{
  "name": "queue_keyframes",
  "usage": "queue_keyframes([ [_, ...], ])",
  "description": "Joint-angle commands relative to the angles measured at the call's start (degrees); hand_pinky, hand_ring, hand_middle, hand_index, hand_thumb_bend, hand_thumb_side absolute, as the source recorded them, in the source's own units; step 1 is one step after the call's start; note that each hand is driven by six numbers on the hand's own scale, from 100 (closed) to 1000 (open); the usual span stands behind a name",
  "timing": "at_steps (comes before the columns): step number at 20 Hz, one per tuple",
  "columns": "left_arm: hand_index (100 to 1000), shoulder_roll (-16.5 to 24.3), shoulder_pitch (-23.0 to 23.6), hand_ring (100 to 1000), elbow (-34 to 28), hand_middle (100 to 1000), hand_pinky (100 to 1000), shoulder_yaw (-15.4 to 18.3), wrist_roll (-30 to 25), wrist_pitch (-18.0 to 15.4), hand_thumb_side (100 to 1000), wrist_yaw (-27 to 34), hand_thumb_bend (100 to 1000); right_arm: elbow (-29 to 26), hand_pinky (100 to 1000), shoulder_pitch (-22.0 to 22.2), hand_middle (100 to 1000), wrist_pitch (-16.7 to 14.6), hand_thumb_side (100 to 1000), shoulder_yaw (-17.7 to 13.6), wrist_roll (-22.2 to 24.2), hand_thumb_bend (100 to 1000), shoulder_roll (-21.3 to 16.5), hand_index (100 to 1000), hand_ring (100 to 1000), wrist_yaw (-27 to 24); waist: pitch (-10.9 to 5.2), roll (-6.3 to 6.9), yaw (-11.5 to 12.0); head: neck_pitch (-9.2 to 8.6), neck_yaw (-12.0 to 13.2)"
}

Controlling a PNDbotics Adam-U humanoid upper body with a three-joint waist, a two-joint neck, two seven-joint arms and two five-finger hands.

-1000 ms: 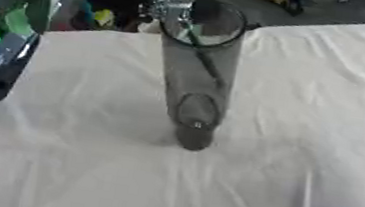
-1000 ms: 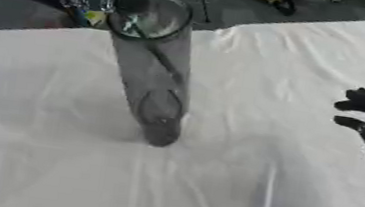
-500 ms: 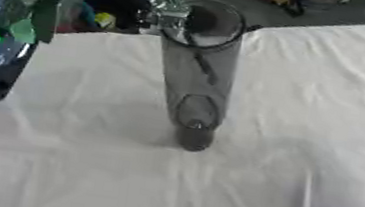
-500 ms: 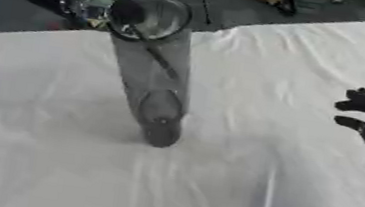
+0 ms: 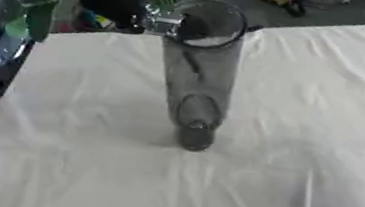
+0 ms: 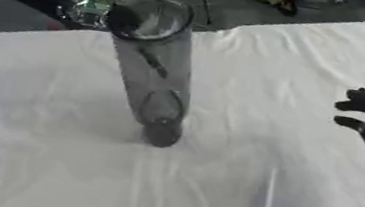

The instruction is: Arrange flowers into the vase.

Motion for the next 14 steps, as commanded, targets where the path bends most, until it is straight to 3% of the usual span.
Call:
queue_keyframes([
  [1,1000,1.54,-0.75,960,-0.01,964,945,0.98,-0.76,0.46,1000,1.63,576,-1.12,737,-0.18,640,0.06,1000,0.01,0.05,100,-0.42,793,1000,-0.33,-2.14,0.26,0.04,0.33,0.16],
  [14,1000,2.24,-0.27,965,0.30,975,957,1.55,-4.37,1.32,1000,-0.47,542,-1.12,738,-0.11,639,0.14,1000,0.14,0.31,100,-0.28,794,1000,-0.39,-2.13,0.13,0.29,0.34,0.03],
])
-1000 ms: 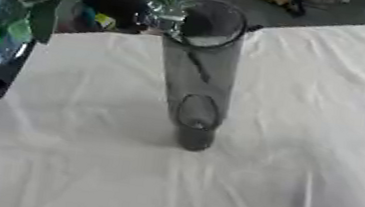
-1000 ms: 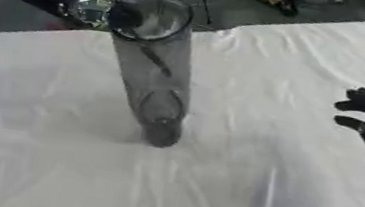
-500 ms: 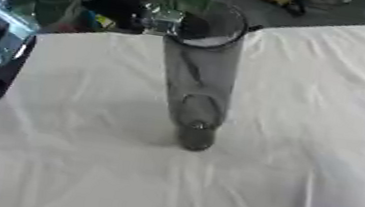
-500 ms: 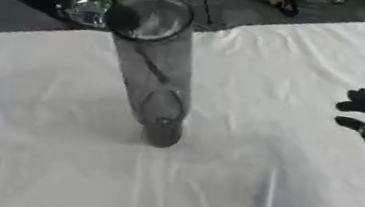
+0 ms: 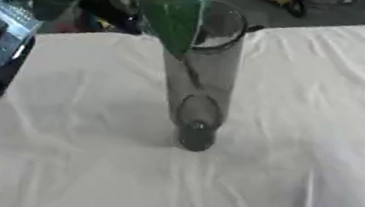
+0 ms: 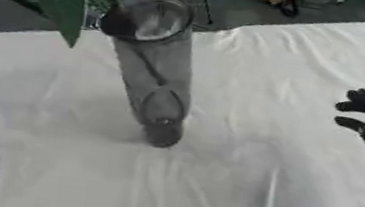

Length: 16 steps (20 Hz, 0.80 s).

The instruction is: Arrange flowers into the vase.

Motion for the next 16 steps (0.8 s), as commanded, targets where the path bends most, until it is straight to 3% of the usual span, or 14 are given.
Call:
queue_keyframes([
  [1,1000,1.73,-0.77,966,-0.24,976,959,1.20,-0.26,0.16,1000,-0.45,538,-1.12,738,-0.18,638,-0.10,1000,0.14,0.10,100,-0.27,793,1000,-0.29,-2.10,0.08,0.12,0.29,0.01],
  [16,1000,2.31,-0.39,967,-0.69,986,958,2.18,1.75,0.10,1000,2.19,526,-1.12,739,-0.20,637,-0.03,1000,0.26,0.36,100,-0.04,794,1000,-0.39,-1.99,-0.39,0.53,0.40,-0.18],
])
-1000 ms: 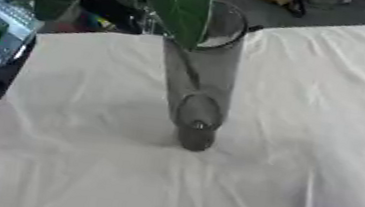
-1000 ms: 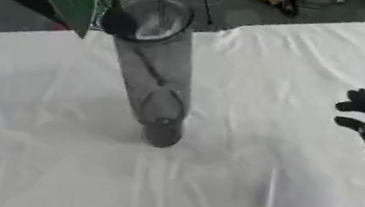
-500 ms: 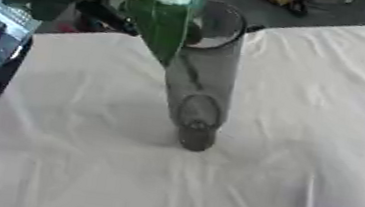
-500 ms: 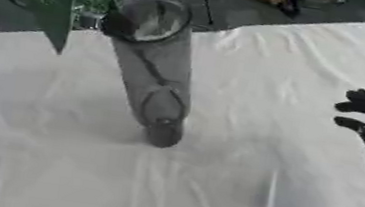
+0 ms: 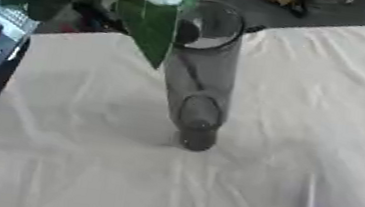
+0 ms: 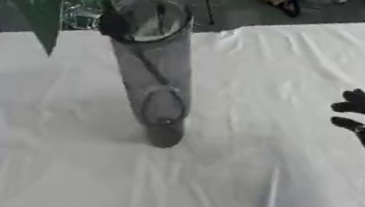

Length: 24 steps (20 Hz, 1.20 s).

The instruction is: Arrange flowers into the vase.

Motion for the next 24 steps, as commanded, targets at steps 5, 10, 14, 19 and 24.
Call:
queue_keyframes([
  [5,1000,2.56,-0.74,968,-0.82,988,961,1.94,1.62,0.09,1000,1.34,528,-1.12,739,-0.18,637,-0.02,1000,-0.10,0.09,100,-0.41,793,1000,-0.38,-2.13,-0.27,0.12,0.47,-0.01],
  [10,1000,2.83,-0.57,967,-0.52,988,957,2.51,1.95,-0.09,1000,1.65,512,-1.12,740,-0.12,634,0.01,1000,-0.17,0.00,100,-0.42,793,1000,-0.37,-2.18,-0.20,0.05,0.50,-0.03],
  [14,1000,3.20,-0.46,969,-0.30,991,965,2.54,2.14,-0.33,1000,2.45,537,-1.12,740,-0.11,633,0.07,1000,-0.20,0.01,100,-0.37,793,1000,-0.34,-2.16,-0.13,0.06,0.58,-0.04],
  [19,1000,3.83,-0.20,976,0.43,998,980,2.54,-1.03,-1.00,1000,0.92,534,-1.12,740,-0.10,632,0.10,1000,-0.24,-0.05,100,-0.37,792,1000,-0.31,-2.15,-0.02,0.08,0.55,-0.10],
  [24,1000,3.33,-0.24,982,2.19,1000,979,1.65,-1.61,-2.57,1000,1.77,496,-1.12,740,-0.19,630,0.25,1000,-0.14,-0.07,100,-0.35,791,1000,-0.45,-2.10,0.03,-0.09,0.30,0.06],
])
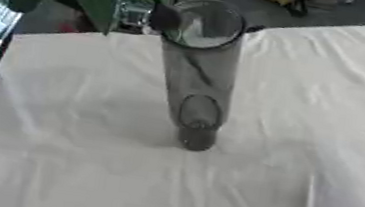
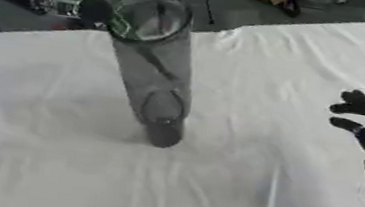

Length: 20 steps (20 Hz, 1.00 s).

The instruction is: Arrange flowers into the vase.

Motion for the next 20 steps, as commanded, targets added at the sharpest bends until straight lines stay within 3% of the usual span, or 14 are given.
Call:
queue_keyframes([
  [1,1000,1.27,-0.87,981,0.59,1000,978,0.19,-0.25,-1.24,1000,1.85,482,-1.12,740,-0.38,630,0.21,1000,-0.14,-0.12,100,-0.35,791,1000,-0.46,-2.09,0.05,-0.06,0.20,0.16],
  [6,1000,1.32,-1.03,977,0.82,1000,972,0.46,-0.26,-2.27,1000,4.45,360,-1.12,740,-0.40,629,0.28,1000,-0.06,-0.14,100,-0.33,790,1000,-0.56,-2.04,0.09,-0.09,-0.04,0.30],
  [9,1000,1.28,-1.15,972,0.00,1000,967,1.51,0.19,-1.91,1000,4.59,384,-1.12,741,-0.39,628,0.37,1000,0.02,-0.04,100,-0.26,790,1000,-0.60,-1.99,0.11,-0.07,-0.18,0.33],
  [13,1000,1.25,-1.09,969,-0.60,1000,962,1.77,2.26,-1.08,1000,5.34,530,-1.12,741,-0.41,628,0.43,1000,0.11,0.17,100,-0.20,790,1000,-0.59,-1.88,0.18,-0.02,-0.21,0.37],
  [20,1000,1.78,-1.15,975,-1.06,1000,982,1.34,1.97,-2.67,1000,3.12,491,-1.12,741,-0.42,627,0.48,1000,0.18,0.30,100,-0.27,790,1000,-0.61,-1.90,0.36,0.13,-0.05,0.32],
])
